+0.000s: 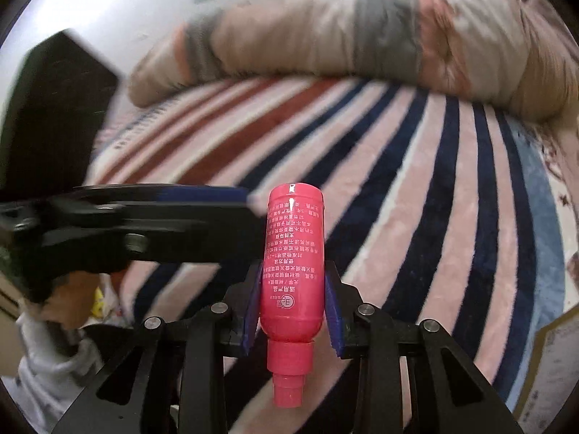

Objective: Organize rigid objects
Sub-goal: 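Carry the pink spray bottle into the box and open the right tool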

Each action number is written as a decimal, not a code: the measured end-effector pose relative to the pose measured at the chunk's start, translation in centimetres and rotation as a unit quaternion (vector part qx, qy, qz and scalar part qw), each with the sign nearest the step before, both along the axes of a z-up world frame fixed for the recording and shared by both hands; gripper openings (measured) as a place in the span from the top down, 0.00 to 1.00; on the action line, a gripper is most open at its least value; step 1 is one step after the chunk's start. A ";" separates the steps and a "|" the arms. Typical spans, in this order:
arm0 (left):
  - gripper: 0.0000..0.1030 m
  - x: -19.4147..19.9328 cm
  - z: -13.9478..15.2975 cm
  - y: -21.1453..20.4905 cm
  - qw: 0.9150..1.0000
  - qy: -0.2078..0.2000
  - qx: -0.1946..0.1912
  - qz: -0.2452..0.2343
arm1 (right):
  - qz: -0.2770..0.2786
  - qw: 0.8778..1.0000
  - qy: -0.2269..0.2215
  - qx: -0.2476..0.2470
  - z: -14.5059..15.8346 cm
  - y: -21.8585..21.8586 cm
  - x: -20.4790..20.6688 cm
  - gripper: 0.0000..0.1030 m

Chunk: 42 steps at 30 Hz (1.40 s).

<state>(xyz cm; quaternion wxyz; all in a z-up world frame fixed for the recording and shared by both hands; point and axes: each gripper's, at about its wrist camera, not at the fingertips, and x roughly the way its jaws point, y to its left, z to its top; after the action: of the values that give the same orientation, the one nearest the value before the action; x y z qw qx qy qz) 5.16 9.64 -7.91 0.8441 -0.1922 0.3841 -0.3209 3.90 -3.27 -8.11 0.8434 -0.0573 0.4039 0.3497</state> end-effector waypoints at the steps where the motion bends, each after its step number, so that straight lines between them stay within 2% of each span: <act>1: 0.38 -0.3 0.7 -0.7 1.000 -0.008 0.008 -0.001 | 0.001 1.000 -0.014 0.007 0.9 -0.6 -0.9 0.74; 4: 0.44 -1.1 2.6 -2.5 1.000 -0.018 -0.011 -0.017 | 0.005 0.998 -0.049 0.034 3.4 -2.3 -2.9 0.74; 6: 0.49 -1.5 4.0 -3.8 0.999 -0.028 -0.006 -0.020 | 0.005 0.997 -0.069 0.041 4.6 -2.7 -3.9 0.74; 8: 0.63 -1.8 5.3 -4.8 0.999 -0.039 0.011 -0.011 | 0.007 0.995 -0.088 0.055 5.9 -3.7 -5.0 0.74; 11: 0.66 -2.8 7.8 -6.6 0.997 -0.070 0.010 -0.011 | -0.004 0.991 -0.113 0.067 7.8 -5.5 -6.4 0.74; 14: 0.68 -4.3 11.1 -9.4 0.992 -0.119 0.035 -0.012 | -0.012 0.986 -0.147 0.083 10.2 -7.8 -7.9 0.74; 17: 0.70 -5.0 14.2 -12.4 0.987 -0.150 0.055 -0.024 | -0.028 0.980 -0.174 0.092 12.3 -10.3 -9.0 0.74; 23: 0.71 -4.6 18.0 -19.9 0.977 -0.186 0.085 -0.064 | -0.069 0.966 -0.216 0.124 15.2 -17.1 -10.2 0.74; 27: 0.72 -3.5 17.8 -25.4 0.973 -0.181 0.104 -0.103 | -0.109 0.963 -0.211 0.129 14.9 -22.7 -10.2 0.74; 32: 0.72 -1.7 14.9 -30.6 0.969 -0.136 0.157 -0.137 | -0.134 0.973 -0.150 0.115 12.1 -27.1 -8.3 0.74; 36: 0.72 -0.3 12.6 -32.4 0.964 -0.105 0.191 -0.150 | -0.150 0.977 -0.106 0.107 9.4 -28.9 -6.7 0.74; 42: 0.72 0.2 10.5 -33.8 0.959 -0.079 0.217 -0.166 | -0.149 0.984 -0.071 0.072 7.3 -28.7 -5.1 0.74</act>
<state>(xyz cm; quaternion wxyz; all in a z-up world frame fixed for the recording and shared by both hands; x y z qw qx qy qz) 5.36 -24.15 2.56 0.8281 0.0878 0.4028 -0.3798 -1.20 -31.94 -0.83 0.9144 0.0398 0.3208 0.2437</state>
